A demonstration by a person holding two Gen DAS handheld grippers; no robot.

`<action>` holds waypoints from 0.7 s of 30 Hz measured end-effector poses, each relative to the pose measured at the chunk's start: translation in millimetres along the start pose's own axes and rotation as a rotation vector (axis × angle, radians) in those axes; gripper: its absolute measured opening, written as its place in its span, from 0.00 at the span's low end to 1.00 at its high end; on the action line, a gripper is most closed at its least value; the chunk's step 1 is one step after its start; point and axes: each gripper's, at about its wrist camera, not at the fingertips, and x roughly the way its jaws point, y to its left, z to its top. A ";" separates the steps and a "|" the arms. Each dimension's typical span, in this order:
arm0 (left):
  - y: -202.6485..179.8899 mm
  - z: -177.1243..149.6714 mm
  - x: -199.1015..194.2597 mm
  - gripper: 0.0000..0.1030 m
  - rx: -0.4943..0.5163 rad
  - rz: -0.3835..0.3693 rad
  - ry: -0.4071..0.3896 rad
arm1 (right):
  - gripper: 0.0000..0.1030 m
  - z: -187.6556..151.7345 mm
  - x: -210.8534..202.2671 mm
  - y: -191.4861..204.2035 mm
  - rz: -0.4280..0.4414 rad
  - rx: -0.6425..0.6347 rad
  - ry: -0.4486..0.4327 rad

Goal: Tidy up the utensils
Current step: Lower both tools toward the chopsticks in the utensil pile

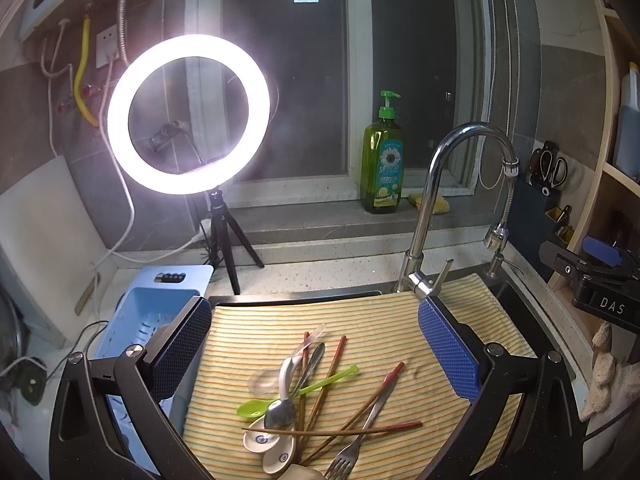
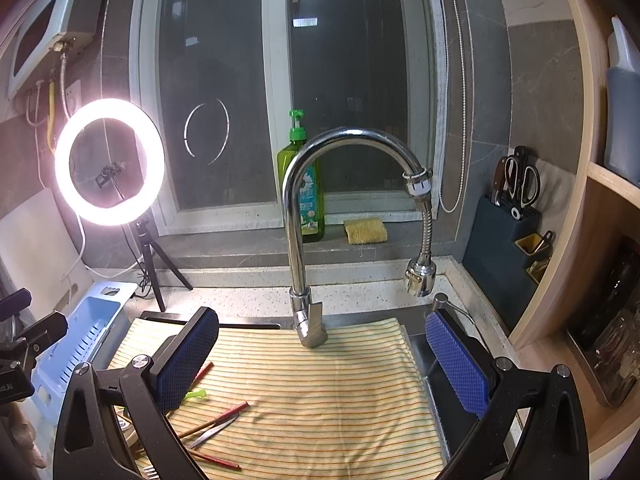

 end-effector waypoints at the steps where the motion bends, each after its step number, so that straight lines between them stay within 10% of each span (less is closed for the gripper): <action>1: 0.9 -1.1 1.2 1.00 0.000 0.002 0.005 | 1.00 -1.5 1.7 0.4 0.001 0.000 0.007; 21: 43.3 -44.7 12.7 1.00 -0.026 0.097 0.162 | 1.00 -34.9 52.0 5.0 0.131 0.032 0.170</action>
